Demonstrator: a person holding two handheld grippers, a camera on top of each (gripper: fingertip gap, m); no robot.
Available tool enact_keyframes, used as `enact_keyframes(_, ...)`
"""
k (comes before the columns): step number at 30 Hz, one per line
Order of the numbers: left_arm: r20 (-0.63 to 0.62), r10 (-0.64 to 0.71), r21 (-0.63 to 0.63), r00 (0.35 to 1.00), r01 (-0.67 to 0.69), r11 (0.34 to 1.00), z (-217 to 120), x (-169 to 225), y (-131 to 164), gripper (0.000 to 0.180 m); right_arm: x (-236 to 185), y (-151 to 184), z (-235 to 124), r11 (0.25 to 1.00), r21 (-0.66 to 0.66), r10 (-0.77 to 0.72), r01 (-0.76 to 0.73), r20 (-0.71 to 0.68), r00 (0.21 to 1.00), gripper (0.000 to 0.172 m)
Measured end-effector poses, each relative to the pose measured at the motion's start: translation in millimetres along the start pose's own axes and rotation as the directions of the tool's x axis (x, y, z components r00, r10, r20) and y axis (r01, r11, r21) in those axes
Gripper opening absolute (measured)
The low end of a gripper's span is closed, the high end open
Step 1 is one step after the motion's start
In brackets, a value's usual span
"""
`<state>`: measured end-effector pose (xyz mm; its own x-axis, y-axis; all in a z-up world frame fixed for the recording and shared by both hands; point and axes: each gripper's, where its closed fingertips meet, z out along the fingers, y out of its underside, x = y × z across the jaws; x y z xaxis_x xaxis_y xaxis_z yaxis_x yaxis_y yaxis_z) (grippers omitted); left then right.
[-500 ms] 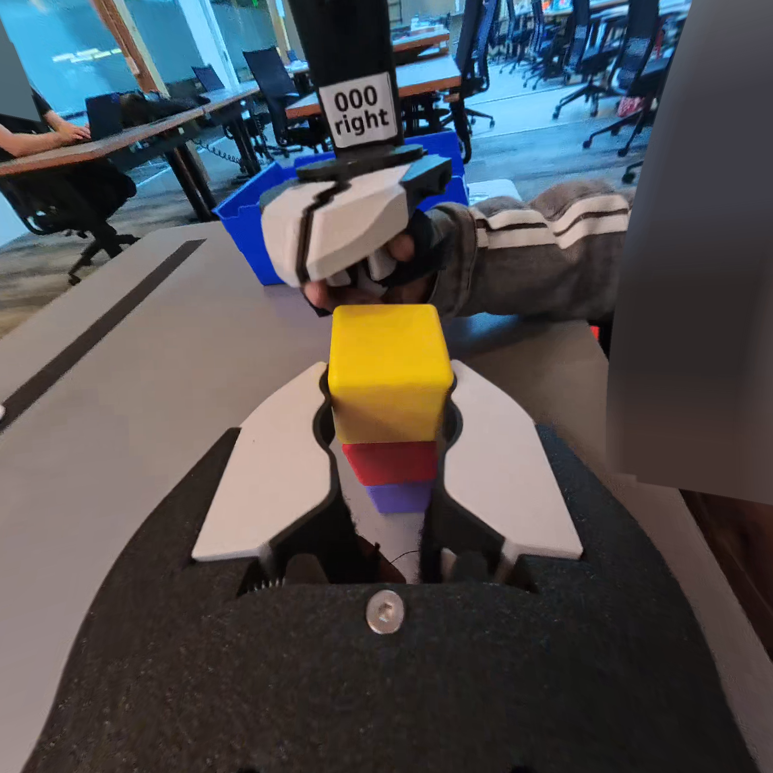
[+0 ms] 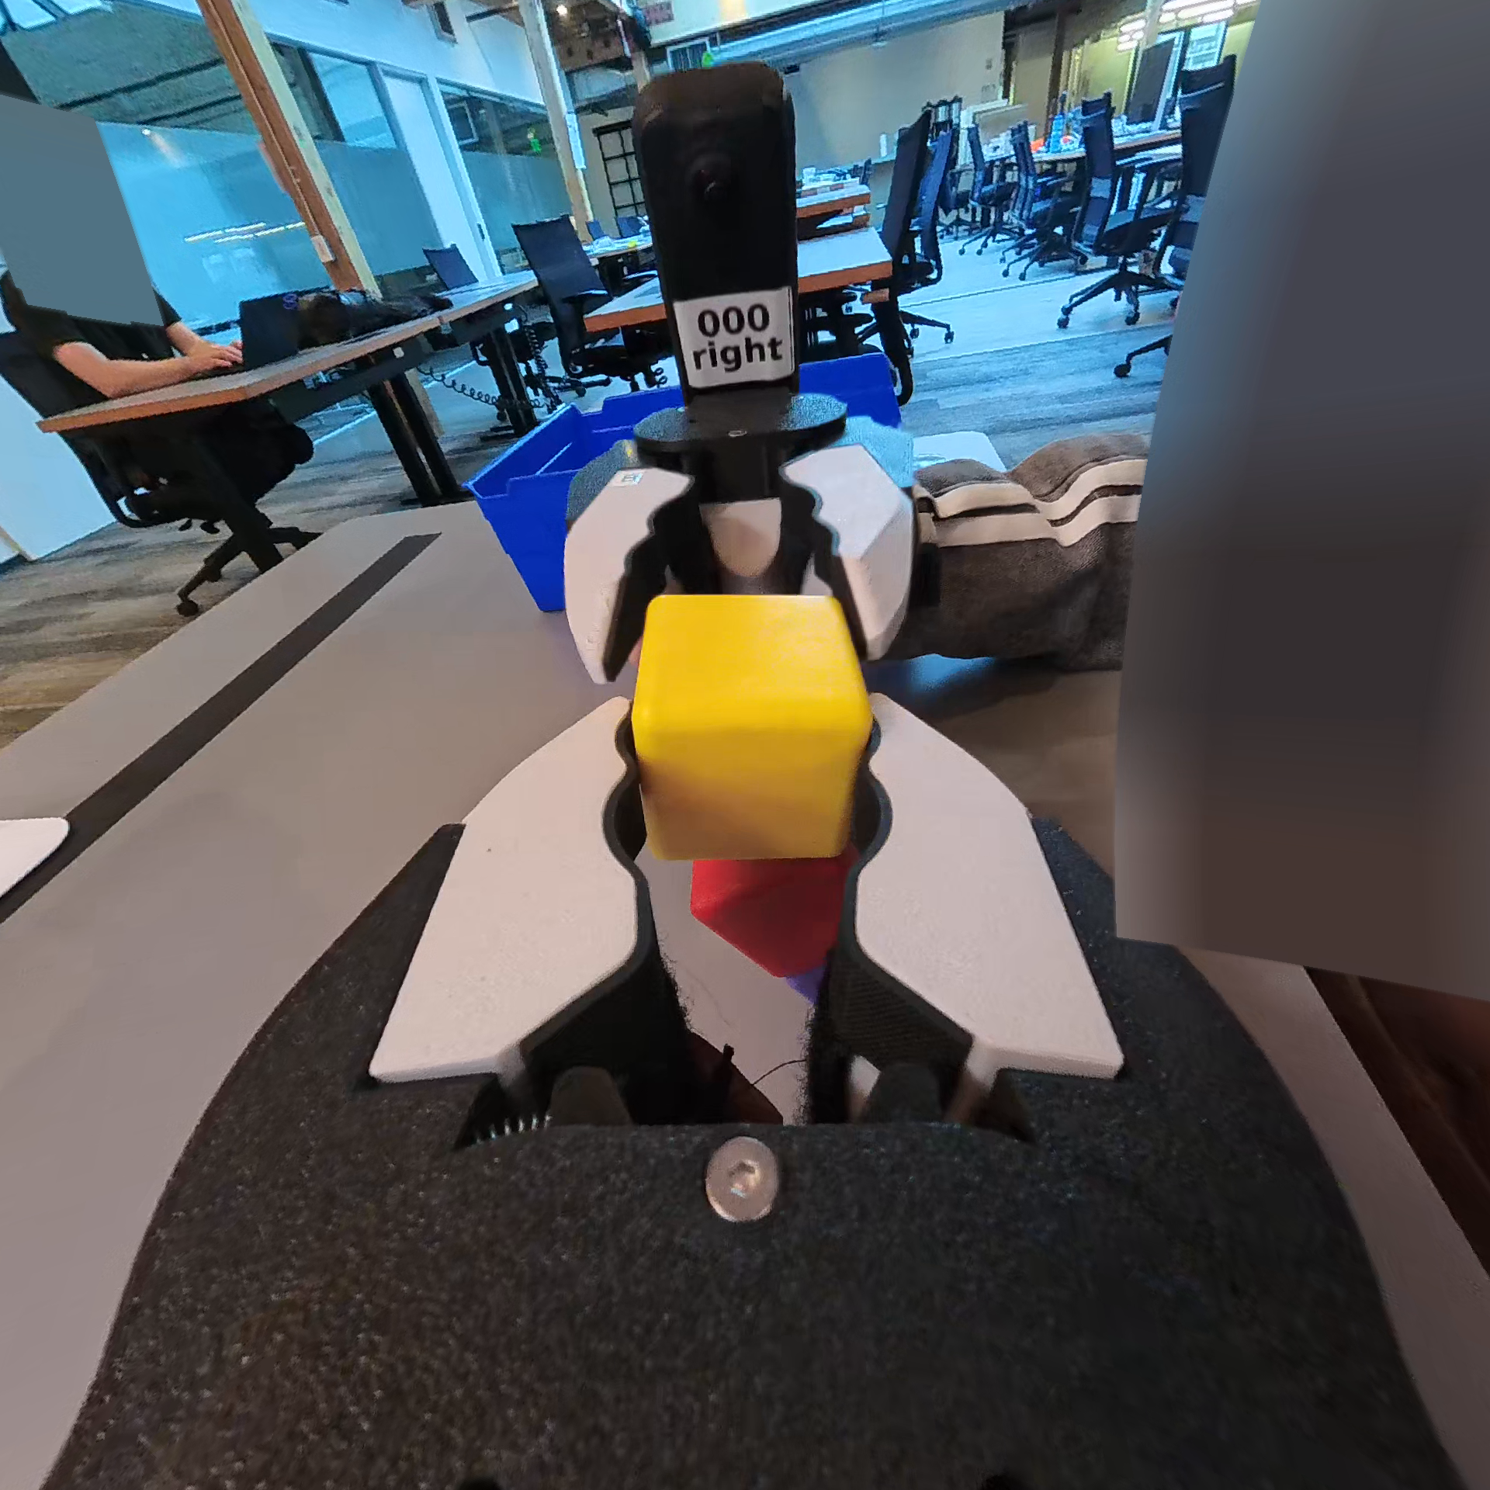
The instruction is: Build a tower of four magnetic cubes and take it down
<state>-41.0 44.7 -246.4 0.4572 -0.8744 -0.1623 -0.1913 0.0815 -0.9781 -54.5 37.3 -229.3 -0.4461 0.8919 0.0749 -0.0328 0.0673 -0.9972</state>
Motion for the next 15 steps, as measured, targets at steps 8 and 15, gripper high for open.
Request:
enact_keyframes(8, 0.02, 0.039, -0.039, 0.999, -0.038, 0.998, 2.9, -0.9, 8.6, 0.049, -1.1, 8.1, -0.3, 0.996, -0.032, -0.087, 0.086, -0.011, 0.996, 0.045)
enact_keyframes(15, 0.03, 0.072, -0.04, 0.997, -0.071, 0.997, 5.4, 2.1, 11.0, 0.049, -3.7, 11.6, -3.0, 0.989, -0.033, -0.141, 0.141, -0.002, 0.99, 0.045)
